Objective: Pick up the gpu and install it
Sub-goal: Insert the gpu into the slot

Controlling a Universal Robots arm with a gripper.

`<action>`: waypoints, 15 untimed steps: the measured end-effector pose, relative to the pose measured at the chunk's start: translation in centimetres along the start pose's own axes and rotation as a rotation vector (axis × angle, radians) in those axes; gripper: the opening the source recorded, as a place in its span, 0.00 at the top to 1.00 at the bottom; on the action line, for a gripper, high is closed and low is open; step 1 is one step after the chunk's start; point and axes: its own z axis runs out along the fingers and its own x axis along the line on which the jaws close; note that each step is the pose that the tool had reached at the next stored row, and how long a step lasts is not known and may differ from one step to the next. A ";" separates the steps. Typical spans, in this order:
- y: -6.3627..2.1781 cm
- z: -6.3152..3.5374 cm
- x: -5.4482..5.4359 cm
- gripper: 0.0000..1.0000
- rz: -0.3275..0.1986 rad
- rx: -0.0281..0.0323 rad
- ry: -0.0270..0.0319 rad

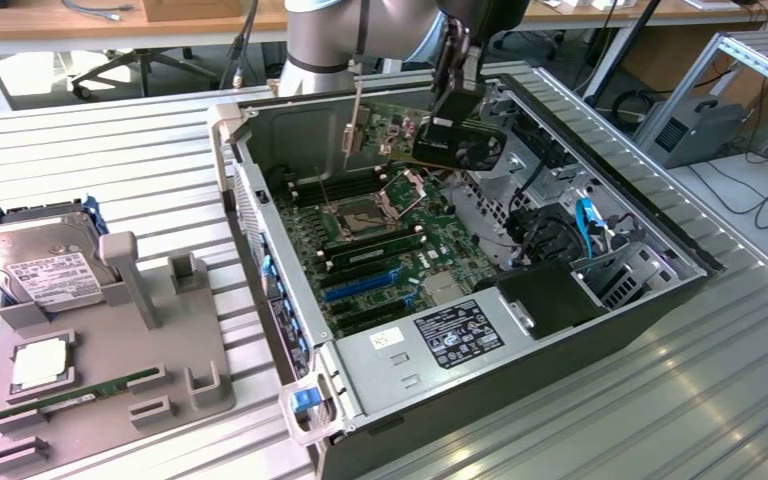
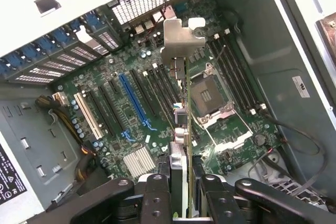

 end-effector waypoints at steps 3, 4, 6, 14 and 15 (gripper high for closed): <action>0.00 0.00 0.0 0.73 -0.028 -0.0006 0.0011; 0.00 0.00 0.0 0.73 -0.031 -0.0006 0.0011; 0.00 0.00 0.0 0.73 -0.035 -0.0008 0.0014; 0.00 0.00 0.0 0.73 -0.059 -0.0012 0.0022; 0.00 0.00 0.0 0.73 -0.061 -0.0012 0.0024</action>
